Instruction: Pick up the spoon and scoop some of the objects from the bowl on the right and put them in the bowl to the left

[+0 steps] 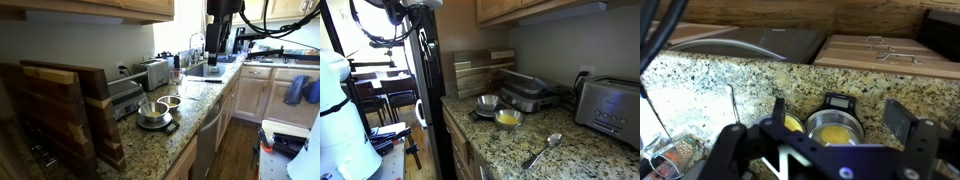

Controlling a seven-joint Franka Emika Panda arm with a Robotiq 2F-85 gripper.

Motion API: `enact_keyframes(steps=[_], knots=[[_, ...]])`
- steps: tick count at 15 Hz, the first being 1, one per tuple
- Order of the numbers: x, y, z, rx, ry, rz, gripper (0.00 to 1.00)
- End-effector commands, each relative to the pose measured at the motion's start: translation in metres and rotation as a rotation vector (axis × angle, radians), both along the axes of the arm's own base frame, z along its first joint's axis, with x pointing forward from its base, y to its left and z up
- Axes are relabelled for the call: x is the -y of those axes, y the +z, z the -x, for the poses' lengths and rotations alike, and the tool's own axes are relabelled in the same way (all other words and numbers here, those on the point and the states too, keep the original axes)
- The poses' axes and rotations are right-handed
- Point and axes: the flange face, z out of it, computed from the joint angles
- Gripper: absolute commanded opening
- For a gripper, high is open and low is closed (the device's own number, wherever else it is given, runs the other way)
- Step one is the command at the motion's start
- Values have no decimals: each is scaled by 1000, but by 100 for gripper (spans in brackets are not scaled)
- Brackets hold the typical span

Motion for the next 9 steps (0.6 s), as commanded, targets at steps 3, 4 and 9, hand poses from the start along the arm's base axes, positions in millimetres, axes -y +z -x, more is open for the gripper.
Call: enact_keyframes(steps=[3, 4, 9], knots=[[37, -1, -14, -20, -62, -46, 100], [47, -3, -17, -28, -74, -52, 100], [118, -26, -47, -57, -93, -52, 100]])
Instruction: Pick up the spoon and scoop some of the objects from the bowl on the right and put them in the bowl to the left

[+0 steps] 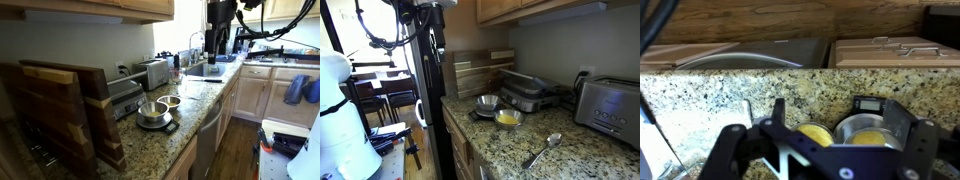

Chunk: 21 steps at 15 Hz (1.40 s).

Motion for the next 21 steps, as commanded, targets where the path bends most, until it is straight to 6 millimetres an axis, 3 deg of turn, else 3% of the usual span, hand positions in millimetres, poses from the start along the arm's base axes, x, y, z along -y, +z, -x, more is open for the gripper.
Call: enact_keyframes(steps=[1, 12, 14, 15, 21], knots=[[46, -16, -24, -11, 24, -7, 100], [137, -84, -103, -28, 100, -80, 100], [140, -86, -113, -42, 86, -83, 100], [131, -88, -102, -44, 85, -78, 100], [137, -91, -115, -53, 79, -73, 100]])
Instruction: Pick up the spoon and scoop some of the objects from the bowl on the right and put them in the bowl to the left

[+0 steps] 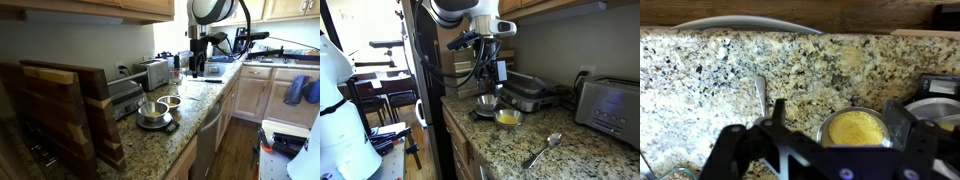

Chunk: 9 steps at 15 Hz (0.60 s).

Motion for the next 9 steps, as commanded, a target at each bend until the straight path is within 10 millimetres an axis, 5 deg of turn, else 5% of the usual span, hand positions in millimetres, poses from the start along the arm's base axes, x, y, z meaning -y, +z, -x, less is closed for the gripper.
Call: enact_keyframes(steps=[1, 9], knots=[[0, 0, 0, -1, 0, 0, 100], [66, -23, -45, 48, -90, -16, 100]])
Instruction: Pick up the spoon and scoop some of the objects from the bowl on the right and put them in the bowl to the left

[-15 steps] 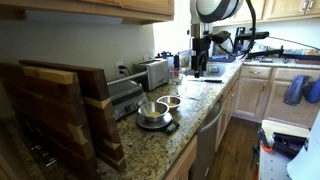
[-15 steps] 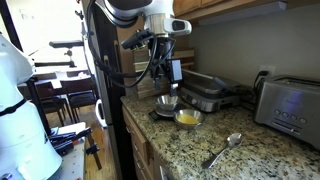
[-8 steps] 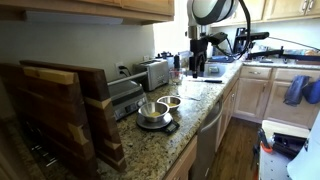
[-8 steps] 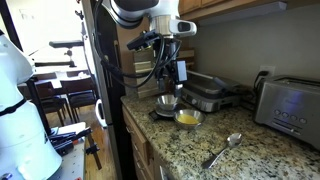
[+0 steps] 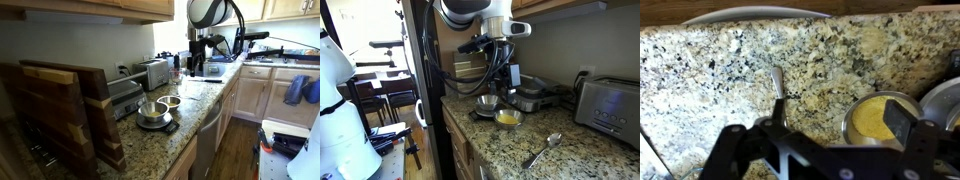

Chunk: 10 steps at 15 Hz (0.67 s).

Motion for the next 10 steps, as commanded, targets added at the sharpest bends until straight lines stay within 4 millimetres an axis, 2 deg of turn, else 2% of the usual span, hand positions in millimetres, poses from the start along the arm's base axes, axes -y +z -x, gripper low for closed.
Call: enact_keyframes(steps=[1, 6, 10], knots=[[35, -19, -31, 26, -19, -14, 100], [61, -53, -66, 15, -13, -31, 100], [77, -74, -82, -7, 9, -32, 100]])
